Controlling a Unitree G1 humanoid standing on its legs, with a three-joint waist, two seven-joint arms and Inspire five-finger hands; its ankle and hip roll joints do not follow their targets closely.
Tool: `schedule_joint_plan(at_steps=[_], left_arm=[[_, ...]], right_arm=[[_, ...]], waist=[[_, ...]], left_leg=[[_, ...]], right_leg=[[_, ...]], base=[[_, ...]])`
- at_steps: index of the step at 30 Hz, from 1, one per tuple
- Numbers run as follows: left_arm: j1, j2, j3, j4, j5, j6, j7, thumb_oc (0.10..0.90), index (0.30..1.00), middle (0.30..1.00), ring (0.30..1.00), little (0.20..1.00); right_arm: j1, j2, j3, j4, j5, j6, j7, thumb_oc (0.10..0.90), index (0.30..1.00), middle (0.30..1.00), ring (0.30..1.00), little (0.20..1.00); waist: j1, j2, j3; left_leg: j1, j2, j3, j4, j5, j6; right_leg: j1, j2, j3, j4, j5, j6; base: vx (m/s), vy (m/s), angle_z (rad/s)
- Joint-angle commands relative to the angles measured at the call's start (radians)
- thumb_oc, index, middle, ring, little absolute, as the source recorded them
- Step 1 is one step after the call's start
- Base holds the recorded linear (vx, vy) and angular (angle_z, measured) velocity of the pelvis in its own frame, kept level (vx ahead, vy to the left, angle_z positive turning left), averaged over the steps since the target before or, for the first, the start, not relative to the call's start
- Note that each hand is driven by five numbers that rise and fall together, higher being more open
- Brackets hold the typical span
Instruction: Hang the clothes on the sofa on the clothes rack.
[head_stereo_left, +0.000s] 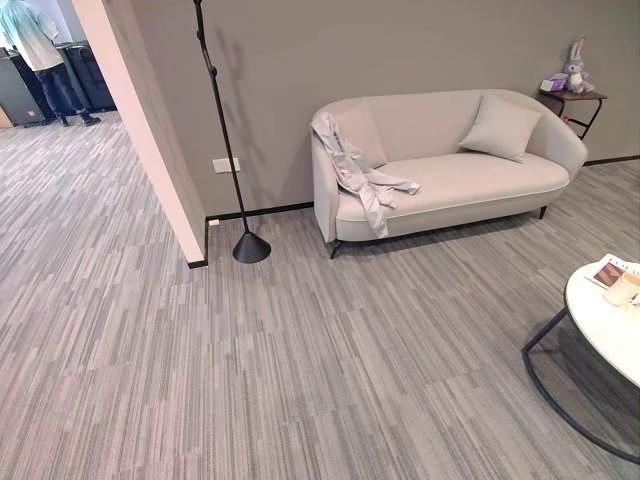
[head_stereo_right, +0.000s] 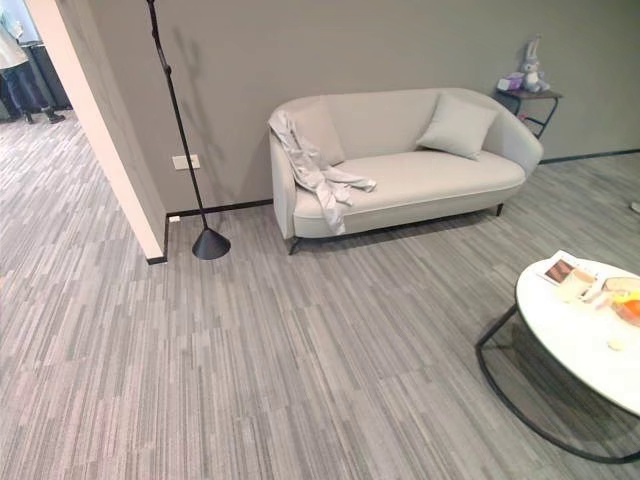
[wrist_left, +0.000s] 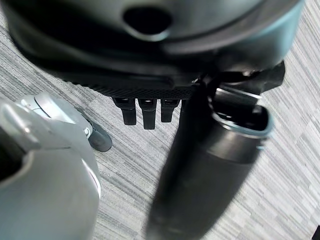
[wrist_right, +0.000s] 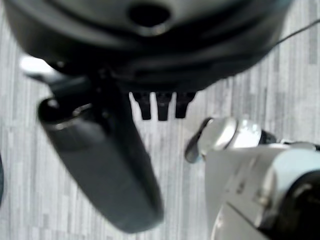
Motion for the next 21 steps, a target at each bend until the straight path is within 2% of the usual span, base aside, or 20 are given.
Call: schedule_joint_plan(at_steps=[1,6,7,13,15,21], left_arm=[[-0.057,-0.007,0.015,0.020,0.016,-0.041,-0.009,0.800,0.900,0.900,0.900,0.900],[-0.057,-0.005,-0.020,0.029,0.053,-0.035,-0.022,0.800,0.900,0.900,0.900,0.900],[-0.065,-0.008,-0.077,0.028,0.122,-0.031,-0.036,0.800,0.900,0.900,0.900,0.900],[-0.077,-0.014,-0.125,0.013,0.168,-0.044,-0.020,0.800,0.900,0.900,0.900,0.900],[-0.083,-0.012,-0.146,0.005,0.206,-0.050,-0.015,0.800,0.900,0.900,0.900,0.900],[-0.087,-0.007,-0.149,0.009,0.234,-0.047,-0.016,0.800,0.900,0.900,0.900,0.900]], right_arm=[[-0.055,-0.006,0.013,0.040,-0.019,-0.036,0.005,0.800,0.900,0.900,0.900,0.900],[-0.065,-0.004,0.079,0.015,-0.088,-0.038,0.020,0.800,0.900,0.900,0.900,0.900],[-0.062,0.007,0.127,0.003,-0.143,-0.036,0.034,0.800,0.900,0.900,0.900,0.900],[-0.057,0.005,0.172,-0.001,-0.219,-0.042,0.038,0.800,0.900,0.900,0.900,0.900],[-0.053,-0.007,0.256,-0.016,-0.404,-0.053,0.029,0.800,0.900,0.900,0.900,0.900],[-0.053,-0.013,0.321,-0.017,-0.550,-0.050,0.028,0.800,0.900,0.900,0.900,0.900]], waist=[[0.013,-0.031,-0.001],[0.015,-0.033,0.004],[0.007,-0.030,0.009],[-0.004,-0.028,0.018],[0.001,-0.032,0.023],[0.010,-0.035,0.022]], left_leg=[[0.000,0.068,-0.006,-0.080,0.063,-0.082],[-0.001,0.073,-0.004,-0.079,0.067,-0.083],[0.000,0.076,0.002,-0.080,0.069,-0.085],[0.012,0.091,0.011,-0.075,0.068,-0.093],[0.010,0.096,0.016,-0.072,0.069,-0.095],[0.016,0.093,0.009,-0.072,0.063,-0.090]], right_leg=[[0.077,-0.059,-0.012,-0.157,0.117,0.091],[0.073,-0.056,-0.005,-0.157,0.118,0.089],[0.069,-0.050,0.003,-0.157,0.119,0.087],[0.075,-0.036,0.016,-0.160,0.111,0.078],[0.072,-0.033,0.018,-0.161,0.111,0.077],[0.083,-0.036,0.012,-0.161,0.107,0.077]], base=[[0.00,0.000,0.00],[-0.01,-0.032,-0.01],[-0.01,-0.073,-0.03],[0.02,-0.067,-0.17],[0.02,-0.059,-0.05],[0.03,0.015,-0.11]])
